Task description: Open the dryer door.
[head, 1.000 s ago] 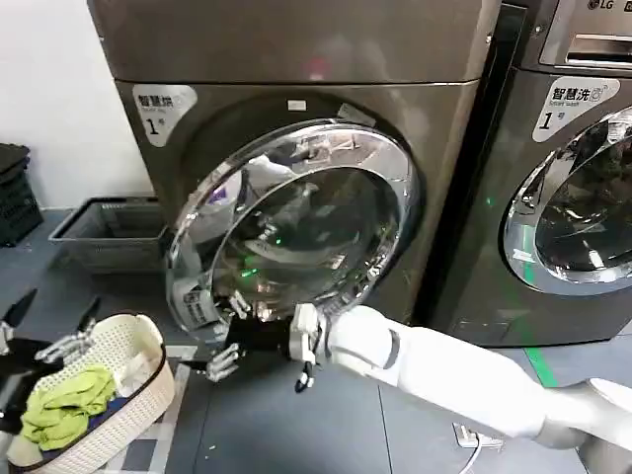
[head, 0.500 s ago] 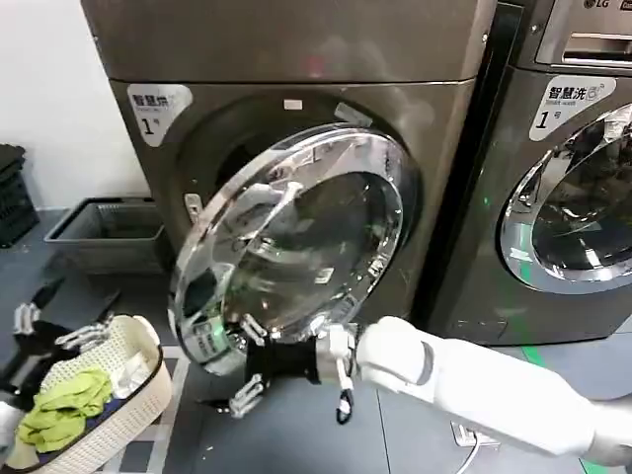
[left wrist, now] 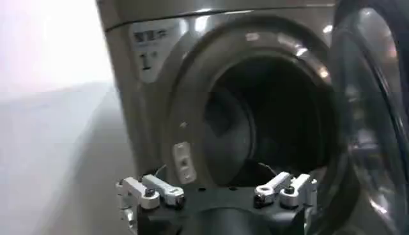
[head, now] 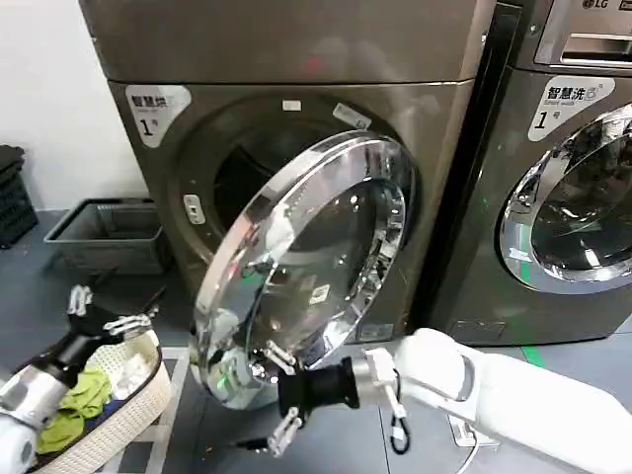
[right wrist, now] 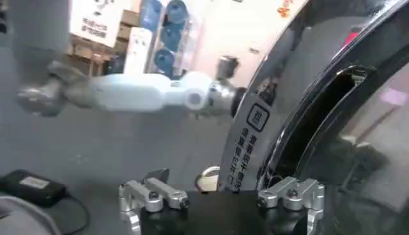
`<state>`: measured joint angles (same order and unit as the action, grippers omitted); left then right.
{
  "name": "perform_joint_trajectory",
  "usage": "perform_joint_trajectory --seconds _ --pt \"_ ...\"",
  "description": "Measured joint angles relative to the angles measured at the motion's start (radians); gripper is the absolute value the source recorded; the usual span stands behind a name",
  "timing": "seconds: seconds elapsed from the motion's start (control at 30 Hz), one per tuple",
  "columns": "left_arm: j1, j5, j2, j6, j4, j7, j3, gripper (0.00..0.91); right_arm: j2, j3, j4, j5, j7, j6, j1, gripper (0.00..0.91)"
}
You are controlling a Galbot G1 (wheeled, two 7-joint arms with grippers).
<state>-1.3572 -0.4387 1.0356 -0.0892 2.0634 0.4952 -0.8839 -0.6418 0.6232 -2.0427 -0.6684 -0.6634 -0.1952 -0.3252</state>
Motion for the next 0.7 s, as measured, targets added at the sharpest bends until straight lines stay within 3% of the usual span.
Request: perform_joint_trajectory --seconds 0.47,0.7 --pt "0.089 0.036 -0.014 -0.015 0.002 -0.008 0.193 0.907 0.124 -0.211 -0.028 -0.007 -0.213 -0.075 -0.196 0.907" --pt "0.119 0.042 -0.022 -0.012 -0.008 -0.005 0.258 0.907 0.17 -0.397 -0.033 -0.01 -0.309 -0.114 -0.374 0.907"
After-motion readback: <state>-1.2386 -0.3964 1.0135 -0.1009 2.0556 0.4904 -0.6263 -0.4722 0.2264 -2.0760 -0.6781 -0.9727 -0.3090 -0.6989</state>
